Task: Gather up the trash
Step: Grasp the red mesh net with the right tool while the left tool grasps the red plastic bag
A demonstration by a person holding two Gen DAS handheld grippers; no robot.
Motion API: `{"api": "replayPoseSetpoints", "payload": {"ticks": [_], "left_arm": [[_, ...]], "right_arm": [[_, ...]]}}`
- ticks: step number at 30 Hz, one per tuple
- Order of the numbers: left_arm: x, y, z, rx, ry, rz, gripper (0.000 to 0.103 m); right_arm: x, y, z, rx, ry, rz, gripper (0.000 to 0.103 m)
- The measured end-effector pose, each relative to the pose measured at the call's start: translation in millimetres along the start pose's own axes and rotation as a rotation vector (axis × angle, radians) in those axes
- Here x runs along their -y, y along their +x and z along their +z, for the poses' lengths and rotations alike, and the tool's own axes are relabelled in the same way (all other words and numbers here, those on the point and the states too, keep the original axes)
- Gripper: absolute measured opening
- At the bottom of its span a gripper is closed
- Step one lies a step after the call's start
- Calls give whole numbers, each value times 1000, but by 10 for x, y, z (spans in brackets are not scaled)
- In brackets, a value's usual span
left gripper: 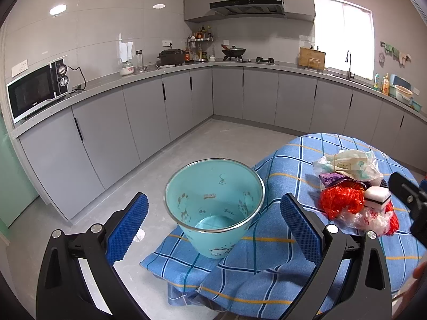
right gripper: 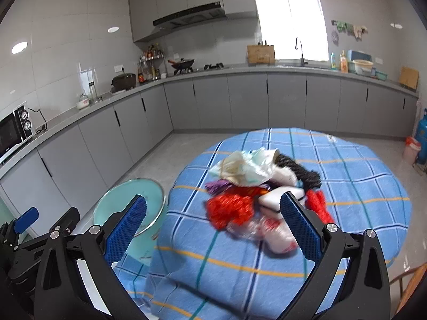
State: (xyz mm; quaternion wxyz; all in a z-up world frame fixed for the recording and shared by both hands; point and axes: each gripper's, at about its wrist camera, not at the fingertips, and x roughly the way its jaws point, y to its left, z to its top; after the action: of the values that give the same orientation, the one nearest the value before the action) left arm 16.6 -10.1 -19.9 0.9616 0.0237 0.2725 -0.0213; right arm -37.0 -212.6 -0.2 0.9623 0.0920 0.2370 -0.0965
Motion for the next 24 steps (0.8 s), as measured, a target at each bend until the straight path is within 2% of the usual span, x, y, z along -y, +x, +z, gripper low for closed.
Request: {"api": "replayPoseSetpoints", "payload": {"ticks": [4, 7, 10, 17, 20, 22, 23, 24], "left_arm": [[163, 101, 0, -8, 32, -42, 97], [317, 189, -17, -20, 55, -73, 97], [507, 294, -67, -33, 68, -131, 97], [982, 611, -204, -126, 123, -243, 96], [1188, 727, -215, -144, 154, -276, 90], [1319, 812, -205, -162, 170, -309, 84], [1380, 862, -201, -173, 176, -322, 81], [1404, 880, -198, -178, 176, -329, 81]], "right_arm": [[233, 44, 3, 14, 5, -30, 99], [479, 120, -46, -7, 12, -68, 99], [718, 178, -115, -19, 19, -114, 99], [1420, 355, -291, -74, 83, -230, 98], [1674, 409, -334, -87, 117, -257, 97], [1777, 468, -342, -101, 132, -261, 91], [1842, 510, -346, -114, 140, -259, 81], [1880, 549, -350, -125, 144, -256, 76]]}}
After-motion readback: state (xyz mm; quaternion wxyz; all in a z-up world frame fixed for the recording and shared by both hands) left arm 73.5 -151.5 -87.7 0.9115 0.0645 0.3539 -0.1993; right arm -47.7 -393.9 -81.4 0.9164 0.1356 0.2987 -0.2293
